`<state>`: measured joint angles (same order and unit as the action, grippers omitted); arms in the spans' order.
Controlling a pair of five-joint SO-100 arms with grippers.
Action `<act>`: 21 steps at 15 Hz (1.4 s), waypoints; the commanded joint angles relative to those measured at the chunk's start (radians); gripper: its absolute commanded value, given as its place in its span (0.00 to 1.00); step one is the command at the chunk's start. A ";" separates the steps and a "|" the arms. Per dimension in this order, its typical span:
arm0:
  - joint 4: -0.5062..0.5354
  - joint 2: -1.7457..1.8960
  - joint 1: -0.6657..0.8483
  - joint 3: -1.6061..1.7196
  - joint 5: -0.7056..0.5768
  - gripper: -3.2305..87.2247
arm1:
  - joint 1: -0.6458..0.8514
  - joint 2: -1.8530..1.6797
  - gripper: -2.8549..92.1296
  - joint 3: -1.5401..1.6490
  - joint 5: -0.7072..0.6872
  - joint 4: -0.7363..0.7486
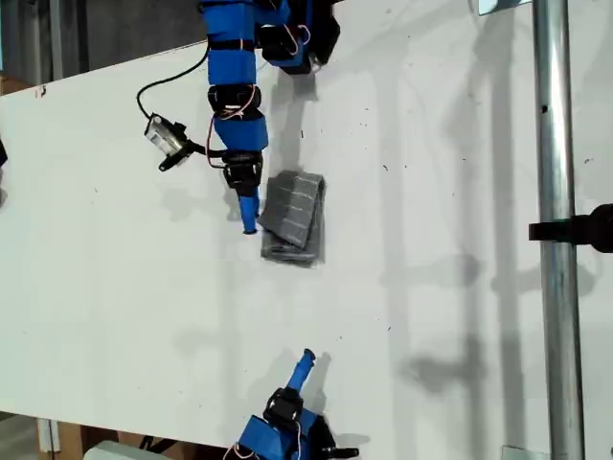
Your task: Grasp corners of a towel and fold twice.
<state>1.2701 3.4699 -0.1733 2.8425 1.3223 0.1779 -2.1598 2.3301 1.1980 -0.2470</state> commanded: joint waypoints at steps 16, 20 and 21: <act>0.017 0.006 0.124 0.278 -0.379 0.13 | -0.054 -1.127 0.10 0.555 0.293 -1.220; 0.017 0.006 0.124 0.278 -0.379 0.13 | -0.058 -1.127 0.10 0.555 0.293 -1.220; 0.017 0.006 0.124 0.278 -0.379 0.13 | -0.058 -1.127 0.10 0.555 0.293 -1.220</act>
<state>1.2855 3.4729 -0.0598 3.1140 0.9480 0.1166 -3.2935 2.8977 1.5064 -1.4588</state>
